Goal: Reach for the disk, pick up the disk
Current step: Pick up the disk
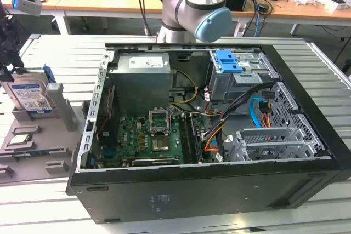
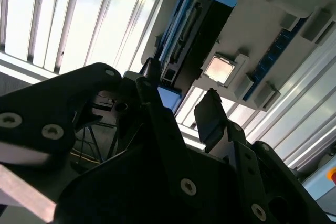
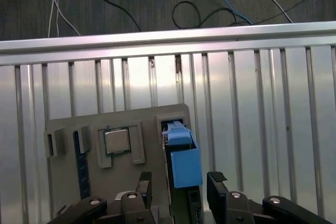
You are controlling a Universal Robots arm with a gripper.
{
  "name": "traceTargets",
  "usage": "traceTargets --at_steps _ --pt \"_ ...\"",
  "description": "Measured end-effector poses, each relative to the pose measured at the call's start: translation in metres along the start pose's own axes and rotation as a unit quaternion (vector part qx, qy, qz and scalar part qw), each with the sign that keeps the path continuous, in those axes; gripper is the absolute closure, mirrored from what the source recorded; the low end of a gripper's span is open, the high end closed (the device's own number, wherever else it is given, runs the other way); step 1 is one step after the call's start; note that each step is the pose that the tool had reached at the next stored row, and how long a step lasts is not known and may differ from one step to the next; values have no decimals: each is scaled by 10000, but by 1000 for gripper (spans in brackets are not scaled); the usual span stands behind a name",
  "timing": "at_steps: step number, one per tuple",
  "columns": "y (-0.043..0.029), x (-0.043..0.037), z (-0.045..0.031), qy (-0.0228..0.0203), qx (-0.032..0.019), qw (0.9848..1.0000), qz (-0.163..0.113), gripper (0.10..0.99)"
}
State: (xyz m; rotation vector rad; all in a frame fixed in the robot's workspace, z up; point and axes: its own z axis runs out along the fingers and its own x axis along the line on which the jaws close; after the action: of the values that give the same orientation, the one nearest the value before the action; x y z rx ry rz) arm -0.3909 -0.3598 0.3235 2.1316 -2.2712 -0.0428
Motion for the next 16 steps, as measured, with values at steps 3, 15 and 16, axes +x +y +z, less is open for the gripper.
traceTargets --at_steps 3,15,16 --pt "1 0 94 0 0 10000 -6 545" --pt "-6 0 307 2 -1 10000 -18 545" --pt "-7 0 308 2 0 10000 -18 545"
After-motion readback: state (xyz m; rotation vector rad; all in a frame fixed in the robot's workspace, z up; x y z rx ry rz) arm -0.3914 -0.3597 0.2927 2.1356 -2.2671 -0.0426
